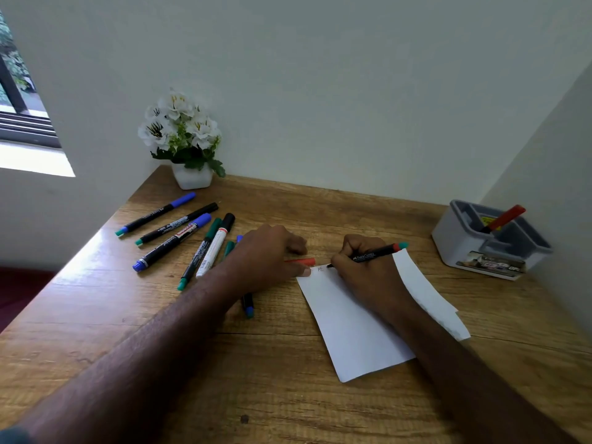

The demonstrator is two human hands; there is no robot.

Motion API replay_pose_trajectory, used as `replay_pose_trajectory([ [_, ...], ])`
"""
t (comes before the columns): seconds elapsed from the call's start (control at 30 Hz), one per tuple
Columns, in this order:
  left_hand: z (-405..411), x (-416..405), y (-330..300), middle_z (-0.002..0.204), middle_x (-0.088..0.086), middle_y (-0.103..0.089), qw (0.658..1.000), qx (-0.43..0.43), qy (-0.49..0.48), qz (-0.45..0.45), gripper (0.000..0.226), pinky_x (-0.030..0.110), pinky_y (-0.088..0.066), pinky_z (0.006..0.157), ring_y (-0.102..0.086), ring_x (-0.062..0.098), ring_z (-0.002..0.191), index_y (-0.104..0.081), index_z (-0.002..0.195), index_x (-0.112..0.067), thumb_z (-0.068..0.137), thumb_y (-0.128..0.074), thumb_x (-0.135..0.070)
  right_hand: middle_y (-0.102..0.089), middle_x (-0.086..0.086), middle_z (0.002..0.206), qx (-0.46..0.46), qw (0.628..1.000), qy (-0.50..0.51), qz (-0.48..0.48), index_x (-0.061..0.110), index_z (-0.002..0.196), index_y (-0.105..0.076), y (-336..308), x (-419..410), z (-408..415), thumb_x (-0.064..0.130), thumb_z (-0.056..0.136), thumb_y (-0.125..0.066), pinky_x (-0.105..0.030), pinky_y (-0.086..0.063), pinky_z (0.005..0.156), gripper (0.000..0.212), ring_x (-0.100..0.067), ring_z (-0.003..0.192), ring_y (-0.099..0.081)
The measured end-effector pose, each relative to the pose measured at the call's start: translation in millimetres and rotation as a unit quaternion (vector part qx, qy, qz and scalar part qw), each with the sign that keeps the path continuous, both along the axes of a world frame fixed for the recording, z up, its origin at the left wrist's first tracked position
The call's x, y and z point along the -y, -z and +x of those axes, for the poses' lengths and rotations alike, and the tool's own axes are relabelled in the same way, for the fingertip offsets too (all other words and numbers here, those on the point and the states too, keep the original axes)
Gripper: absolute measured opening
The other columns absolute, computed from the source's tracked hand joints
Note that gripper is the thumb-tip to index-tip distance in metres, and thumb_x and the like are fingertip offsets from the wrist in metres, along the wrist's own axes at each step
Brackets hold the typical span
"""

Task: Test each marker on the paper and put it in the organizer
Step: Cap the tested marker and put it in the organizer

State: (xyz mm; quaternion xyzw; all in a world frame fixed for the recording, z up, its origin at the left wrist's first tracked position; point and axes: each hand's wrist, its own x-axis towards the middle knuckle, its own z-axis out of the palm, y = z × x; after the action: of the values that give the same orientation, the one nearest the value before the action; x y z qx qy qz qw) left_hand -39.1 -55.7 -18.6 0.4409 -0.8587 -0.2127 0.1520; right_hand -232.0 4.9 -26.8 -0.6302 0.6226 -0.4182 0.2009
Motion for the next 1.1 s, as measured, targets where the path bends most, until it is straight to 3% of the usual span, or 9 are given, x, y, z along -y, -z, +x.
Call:
replay_pose_trajectory([
  [0.33, 1, 3, 3, 0.139, -0.012, -0.056, 1.0, -0.003, -0.001, 0.003, 0.054, 0.036, -0.039, 0.109, -0.048, 0.011, 0.13, -0.063, 0.128, -0.026, 0.08, -0.072, -0.048, -0.061, -0.007, 0.063, -0.002, 1.0, 0.007, 0.005, 0.003, 0.063, -0.055, -1, -1, 2, 0.008, 0.084, -0.065, -0.021, -0.04, 0.052, 0.024, -0.008, 0.057, -0.053],
  [0.43, 0, 4, 4, 0.14, -0.012, -0.056, 1.0, 0.003, 0.001, 0.003, 0.054, 0.037, -0.039, 0.11, -0.047, 0.011, 0.131, -0.063, 0.128, -0.027, 0.08, -0.072, -0.048, -0.065, -0.006, 0.069, 0.035, 0.999, 0.012, 0.001, 0.005, 0.069, -0.061, -3, 0, -2, 0.01, 0.086, -0.064, -0.031, -0.048, 0.061, 0.018, -0.019, 0.07, -0.064],
  [0.53, 0, 4, 4, 0.14, -0.013, -0.056, 1.0, -0.003, 0.001, 0.003, 0.053, 0.033, -0.038, 0.109, -0.048, 0.009, 0.131, -0.063, 0.128, -0.028, 0.08, -0.072, -0.048, -0.067, 0.0, 0.072, 0.083, 0.996, -0.006, -0.028, 0.01, 0.075, -0.065, -11, -1, -13, 0.005, 0.088, -0.062, -0.033, -0.053, 0.071, 0.014, -0.011, 0.075, -0.066],
  [0.67, 0, 4, 5, 0.139, -0.014, -0.056, 1.0, -0.009, -0.006, 0.002, 0.052, 0.031, -0.037, 0.109, -0.047, 0.009, 0.13, -0.064, 0.127, -0.028, 0.08, -0.073, -0.047, -0.064, 0.008, 0.07, -0.002, 0.999, -0.031, -0.019, 0.018, 0.067, -0.065, -5, -1, -20, 0.009, 0.08, -0.071, -0.028, -0.051, 0.059, 0.017, -0.007, 0.067, -0.061],
  [0.77, 1, 4, 5, 0.139, -0.014, -0.056, 1.0, -0.006, -0.003, 0.0, 0.052, 0.032, -0.038, 0.109, -0.048, 0.009, 0.13, -0.064, 0.127, -0.028, 0.08, -0.073, -0.048, -0.062, 0.009, 0.06, 0.019, 1.0, 0.002, 0.008, 0.019, 0.059, -0.058, -1, -1, -15, 0.01, 0.079, -0.068, -0.03, -0.048, 0.056, 0.024, -0.005, 0.06, -0.058],
  [0.83, 2, 4, 4, 0.139, -0.013, -0.056, 1.0, -0.005, -0.001, 0.004, 0.052, 0.033, -0.038, 0.109, -0.047, 0.01, 0.131, -0.063, 0.128, -0.028, 0.08, -0.072, -0.047, -0.058, 0.01, 0.055, 0.039, 0.999, 0.009, 0.008, 0.018, 0.056, -0.054, -2, -3, -13, 0.006, 0.08, -0.065, -0.024, -0.045, 0.053, 0.029, -0.002, 0.056, -0.054],
  [0.97, 1, 4, 4, 0.14, -0.012, -0.055, 1.0, -0.002, -0.002, 0.005, 0.052, 0.035, -0.036, 0.11, -0.046, 0.012, 0.131, -0.062, 0.128, -0.029, 0.081, -0.072, -0.048, -0.059, 0.012, 0.054, 0.032, 0.999, 0.005, 0.01, 0.019, 0.056, -0.054, -3, -4, -11, 0.006, 0.081, -0.065, -0.013, -0.039, 0.048, 0.03, 0.002, 0.053, -0.053],
  [1.1, 1, 4, 4, 0.141, -0.012, -0.054, 1.0, -0.003, 0.001, 0.009, 0.051, 0.037, -0.037, 0.11, -0.046, 0.012, 0.132, -0.063, 0.127, -0.03, 0.081, -0.072, -0.048, -0.059, 0.011, 0.056, 0.016, 1.0, 0.0, 0.005, 0.016, 0.057, -0.054, -2, -2, -11, 0.007, 0.08, -0.065, -0.015, -0.038, 0.047, 0.027, 0.001, 0.053, -0.052],
])
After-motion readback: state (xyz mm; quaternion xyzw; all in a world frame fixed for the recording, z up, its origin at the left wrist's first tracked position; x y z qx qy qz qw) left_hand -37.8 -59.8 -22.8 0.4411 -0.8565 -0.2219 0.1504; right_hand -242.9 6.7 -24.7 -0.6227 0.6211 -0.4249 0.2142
